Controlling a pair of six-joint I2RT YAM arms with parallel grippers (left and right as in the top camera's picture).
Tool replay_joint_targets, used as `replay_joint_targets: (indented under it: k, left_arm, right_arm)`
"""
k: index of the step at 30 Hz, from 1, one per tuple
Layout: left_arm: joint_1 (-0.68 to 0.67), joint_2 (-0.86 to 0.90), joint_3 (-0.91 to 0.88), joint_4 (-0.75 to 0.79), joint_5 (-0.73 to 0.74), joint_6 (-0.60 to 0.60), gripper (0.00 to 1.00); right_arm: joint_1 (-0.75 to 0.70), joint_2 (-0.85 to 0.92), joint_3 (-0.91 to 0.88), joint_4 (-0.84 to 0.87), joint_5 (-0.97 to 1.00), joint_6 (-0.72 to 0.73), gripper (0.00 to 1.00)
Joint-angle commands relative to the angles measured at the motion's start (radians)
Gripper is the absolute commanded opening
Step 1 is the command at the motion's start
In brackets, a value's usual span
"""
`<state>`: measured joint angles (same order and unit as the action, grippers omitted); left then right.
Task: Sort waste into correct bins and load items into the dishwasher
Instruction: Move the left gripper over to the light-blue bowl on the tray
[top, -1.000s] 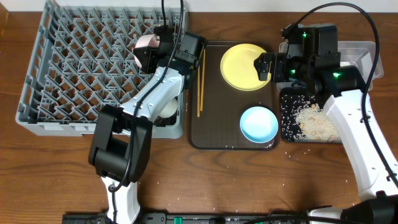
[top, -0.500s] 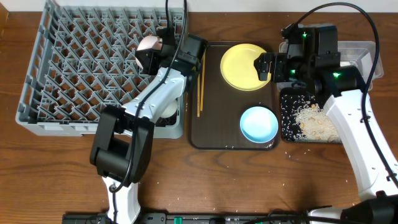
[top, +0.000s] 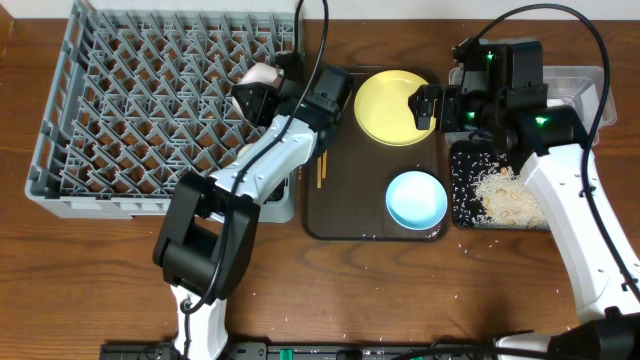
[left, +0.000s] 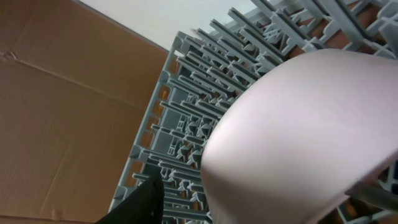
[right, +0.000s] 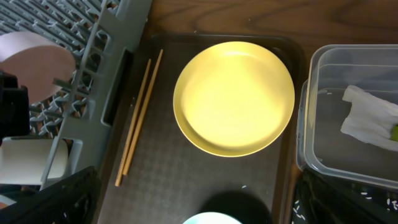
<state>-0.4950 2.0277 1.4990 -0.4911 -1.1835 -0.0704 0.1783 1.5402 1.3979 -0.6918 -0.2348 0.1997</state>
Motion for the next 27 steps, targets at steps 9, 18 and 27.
replay_joint_targets:
  k: [9,18,27]
  left_arm:
    - [-0.002,-0.044,0.012,-0.07,0.392,-0.006,0.47]
    - [0.001,-0.214,0.013,-0.088,0.744,-0.033,0.54]
    - [0.016,-0.392,0.012,-0.171,1.189,-0.15,0.55]
  right_arm:
    - [0.006,0.003,0.008,-0.001,0.002,-0.014,0.99]
    - [0.006,0.003,0.008,-0.001,0.002,-0.014,0.99]
    - [0.006,0.003,0.008,-0.001,0.002,-0.014,0.99]
